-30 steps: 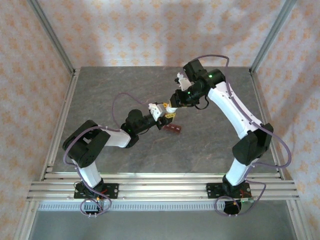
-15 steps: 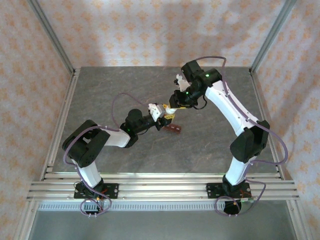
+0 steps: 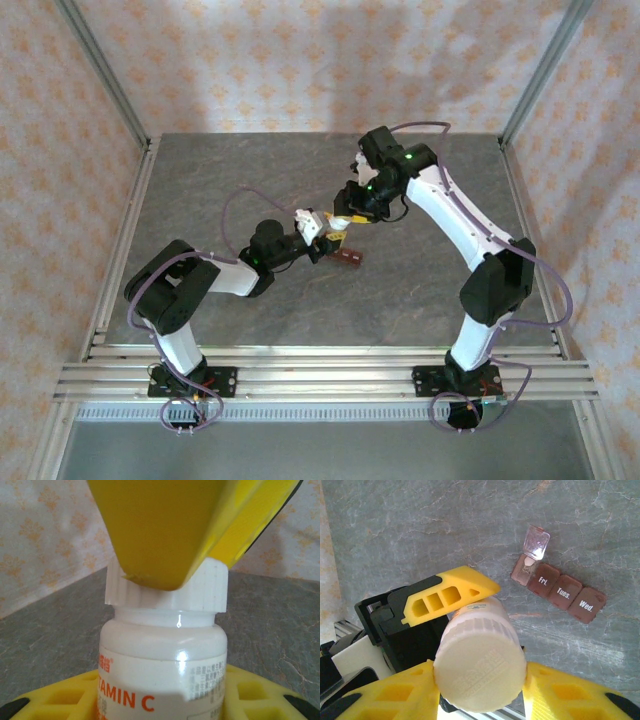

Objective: Sort the pills into containers

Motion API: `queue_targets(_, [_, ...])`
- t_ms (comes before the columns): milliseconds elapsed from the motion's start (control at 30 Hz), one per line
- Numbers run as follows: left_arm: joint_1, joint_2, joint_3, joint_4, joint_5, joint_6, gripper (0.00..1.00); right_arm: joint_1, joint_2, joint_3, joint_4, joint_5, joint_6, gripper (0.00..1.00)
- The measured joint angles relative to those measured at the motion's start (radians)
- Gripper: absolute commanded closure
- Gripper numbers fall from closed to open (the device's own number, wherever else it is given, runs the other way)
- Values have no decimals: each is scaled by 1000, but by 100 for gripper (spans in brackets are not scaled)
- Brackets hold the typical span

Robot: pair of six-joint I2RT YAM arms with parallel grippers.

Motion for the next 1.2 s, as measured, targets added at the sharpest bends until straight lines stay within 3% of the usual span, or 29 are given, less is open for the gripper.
queue_targets(233, [-3,0,0,41,-2,0,100,10,0,18,16,11,31,41])
queue_targets(567, [-3,0,0,61,-2,0,100,10,29,174,38,51,70,20])
queue_targets(1000, [-3,0,0,61,-2,-3,100,-69,11,115,80,97,61,17])
queue_targets(1200, [-3,-1,0,61,-2,-3,100,-80,-113,2,102,136,-77,18])
